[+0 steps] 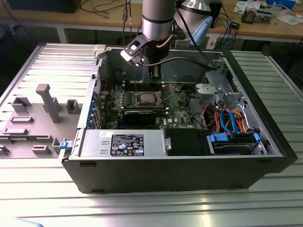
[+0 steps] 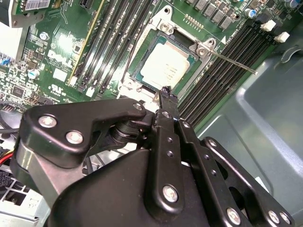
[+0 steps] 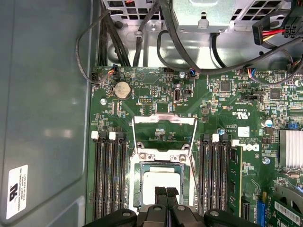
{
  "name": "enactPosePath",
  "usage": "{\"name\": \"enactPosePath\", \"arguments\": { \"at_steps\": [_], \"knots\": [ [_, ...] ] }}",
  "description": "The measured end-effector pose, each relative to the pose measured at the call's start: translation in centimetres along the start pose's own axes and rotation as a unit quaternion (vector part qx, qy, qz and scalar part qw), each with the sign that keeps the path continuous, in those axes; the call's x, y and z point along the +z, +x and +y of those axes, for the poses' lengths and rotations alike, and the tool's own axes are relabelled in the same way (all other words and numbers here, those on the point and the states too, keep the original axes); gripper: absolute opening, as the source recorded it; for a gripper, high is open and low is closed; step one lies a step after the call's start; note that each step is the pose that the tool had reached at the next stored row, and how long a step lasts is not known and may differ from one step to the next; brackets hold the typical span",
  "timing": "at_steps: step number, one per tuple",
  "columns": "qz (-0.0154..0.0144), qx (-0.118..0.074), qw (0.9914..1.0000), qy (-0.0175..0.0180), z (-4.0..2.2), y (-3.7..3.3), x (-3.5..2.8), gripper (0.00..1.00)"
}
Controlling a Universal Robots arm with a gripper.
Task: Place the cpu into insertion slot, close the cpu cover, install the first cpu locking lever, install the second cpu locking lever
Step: 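Close the cpu cover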
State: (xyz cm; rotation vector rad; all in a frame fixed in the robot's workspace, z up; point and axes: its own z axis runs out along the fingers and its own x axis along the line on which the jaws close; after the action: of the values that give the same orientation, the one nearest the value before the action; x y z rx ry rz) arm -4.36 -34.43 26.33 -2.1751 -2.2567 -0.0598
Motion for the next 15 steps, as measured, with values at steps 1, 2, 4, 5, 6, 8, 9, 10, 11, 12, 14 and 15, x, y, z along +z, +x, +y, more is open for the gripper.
{"name": "enactPosePath", "arguments": {
  "at_steps": [1, 2, 4, 5, 6, 8, 9, 10, 11, 12, 14, 15],
  "knots": [
    [0.0, 0.0, 1.0, 0.0, 0.06, 0.0, 0.0, 0.11],
    [0.0, 0.0, 1.0, 0.0, 0.09, 0.0, 0.0, 0.11],
    [0.0, 0.0, 1.0, 0.0, 0.09, 0.0, 0.01, 0.11],
    [0.0, 0.0, 1.0, 0.0, 0.1, 0.0, 0.01, 0.11],
    [0.0, 0.0, 1.0, 0.0, 0.1, 0.0, 0.01, 0.11],
    [0.0, 0.0, 1.0, 0.0, 0.1, 0.0, 0.01, 0.11],
    [0.0001, 0.0, 1.0, 0.0, 0.1, 0.0, 0.01, 0.11],
    [0.0, 0.0, 1.0, 0.0, 0.1, 0.0, 0.0, 0.11],
    [0.0002, 0.0, 1.0, -0.0001, 0.11, 0.01, -0.01, 0.11],
    [0.0001, 0.0, 1.0, -0.0001, 0.11, 0.01, -0.04, 0.11],
    [0.0, 0.0, 1.0, 0.0, 0.11, 0.01, -0.22, 0.11],
    [0.0, 0.0, 1.0, 0.0, 0.11, 0.01, -0.28, 0.11]
  ]
}}
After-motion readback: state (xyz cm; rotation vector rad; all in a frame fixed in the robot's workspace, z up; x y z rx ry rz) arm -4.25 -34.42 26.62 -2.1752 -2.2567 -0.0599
